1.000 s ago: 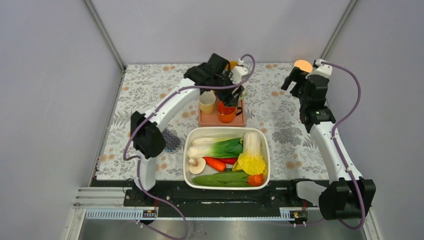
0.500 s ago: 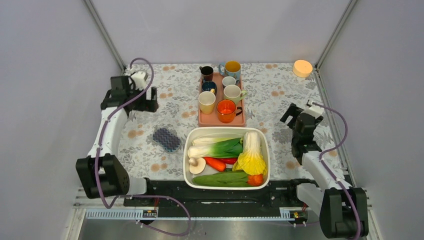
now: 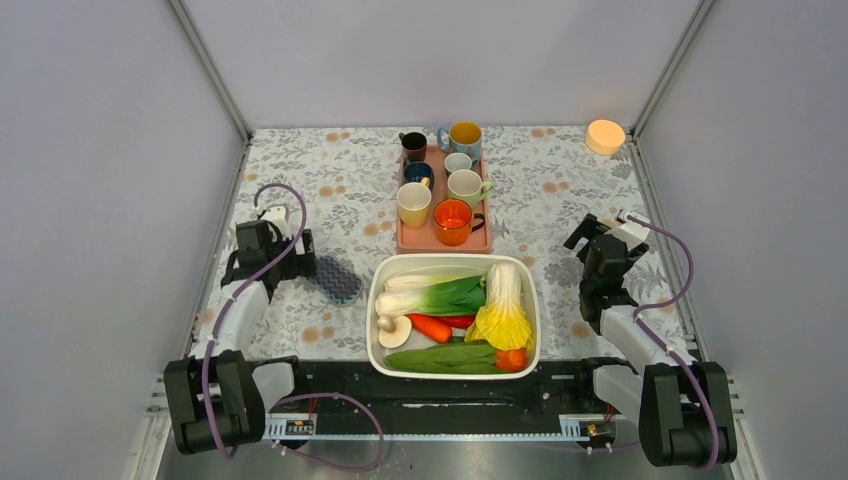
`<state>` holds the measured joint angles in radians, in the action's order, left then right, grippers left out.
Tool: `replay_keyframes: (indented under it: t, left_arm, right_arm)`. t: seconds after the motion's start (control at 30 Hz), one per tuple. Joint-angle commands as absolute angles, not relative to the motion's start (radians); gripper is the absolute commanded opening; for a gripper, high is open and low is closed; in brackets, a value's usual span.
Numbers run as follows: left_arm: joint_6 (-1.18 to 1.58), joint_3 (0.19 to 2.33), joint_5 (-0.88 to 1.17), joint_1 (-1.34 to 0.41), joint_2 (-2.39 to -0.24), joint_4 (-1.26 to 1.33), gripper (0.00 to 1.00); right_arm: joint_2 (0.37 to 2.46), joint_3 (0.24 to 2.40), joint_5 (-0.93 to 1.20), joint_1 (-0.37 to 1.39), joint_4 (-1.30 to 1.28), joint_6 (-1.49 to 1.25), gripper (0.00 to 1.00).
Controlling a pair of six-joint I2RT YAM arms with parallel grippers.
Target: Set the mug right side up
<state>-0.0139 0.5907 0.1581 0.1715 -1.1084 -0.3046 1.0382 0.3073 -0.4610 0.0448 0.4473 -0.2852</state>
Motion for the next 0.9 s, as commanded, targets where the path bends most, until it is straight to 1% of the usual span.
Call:
replay_keyframes:
  t: [0.0,0.2,0.37,0.57,0.77,0.87]
  left_arm:
    - [0.060,0.534,0.090,0.176,-1.031,-0.123,0.99]
    - [0.137,0.496,0.005,0.174,-0.965,-0.052,0.99]
    - [0.137,0.473,0.048,0.174,-0.886,-0.008,0.99]
    - [0.131,0.382,0.084,0.173,-0.830,0.160,0.99]
    - [0.160,0.346,0.064,0.173,-0.821,0.185,0.99]
    - [0.163,0.333,0.058,0.174,-0.818,0.184,0.99]
  right_arm:
    - [1.038,0.325,-0.483,0.043,0.496,-0.298,1.00]
    - [0.992,0.296,-0.463,0.043,0.483,-0.295,0.99]
    - [0.920,0.241,-0.451,0.042,0.513,-0.277,0.99]
    - [0.905,0.220,-0.445,0.043,0.524,-0.282,0.99]
    - [0.903,0.215,-0.439,0.043,0.523,-0.260,0.99]
    - [0.901,0.216,-0.471,0.043,0.523,-0.279,0.99]
